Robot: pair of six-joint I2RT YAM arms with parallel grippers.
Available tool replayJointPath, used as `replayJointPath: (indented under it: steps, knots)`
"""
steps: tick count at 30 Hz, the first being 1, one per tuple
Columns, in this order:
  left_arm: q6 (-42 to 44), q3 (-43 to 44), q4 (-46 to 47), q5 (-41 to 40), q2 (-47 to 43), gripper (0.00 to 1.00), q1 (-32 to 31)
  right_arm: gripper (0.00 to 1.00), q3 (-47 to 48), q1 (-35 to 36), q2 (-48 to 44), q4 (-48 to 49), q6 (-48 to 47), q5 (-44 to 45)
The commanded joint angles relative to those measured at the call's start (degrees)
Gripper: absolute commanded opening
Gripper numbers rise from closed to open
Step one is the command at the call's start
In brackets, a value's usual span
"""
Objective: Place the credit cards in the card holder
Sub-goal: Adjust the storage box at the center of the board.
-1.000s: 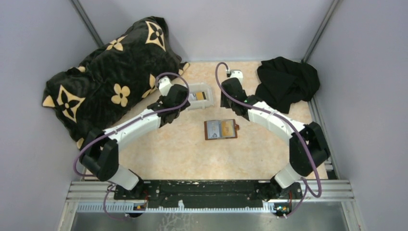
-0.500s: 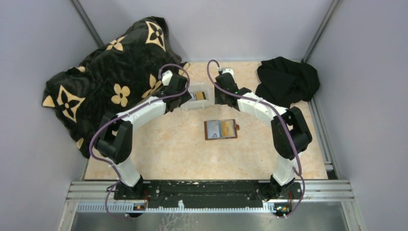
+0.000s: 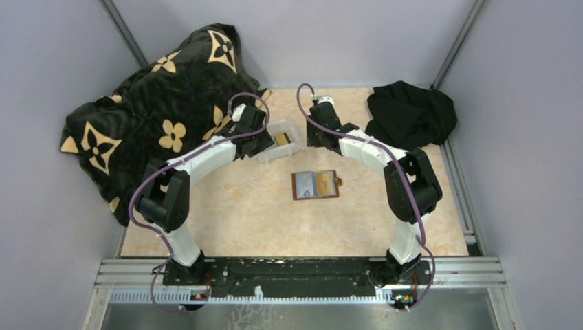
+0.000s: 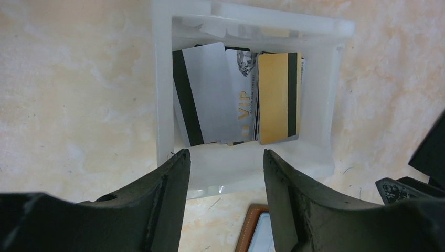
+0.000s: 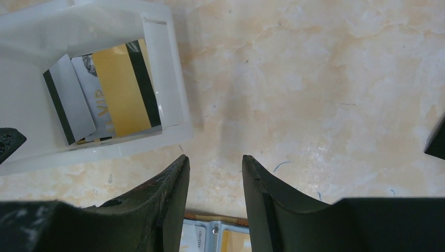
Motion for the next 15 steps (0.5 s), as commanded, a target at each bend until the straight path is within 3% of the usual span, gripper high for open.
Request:
replayJointPath:
  steps: [1, 15]
  knots:
    - [-0.17, 1.95, -1.08, 0.36, -3.74, 0.60, 0.20, 0.43, 2.79, -0.33, 0.34, 3.31, -0.17, -1.24]
    - [1.95, 1.19, -5.57, -1.58, -8.62, 0.60, 0.23, 0.43, 3.55, -0.37, 1.15, 3.84, -0.38, -2.58]
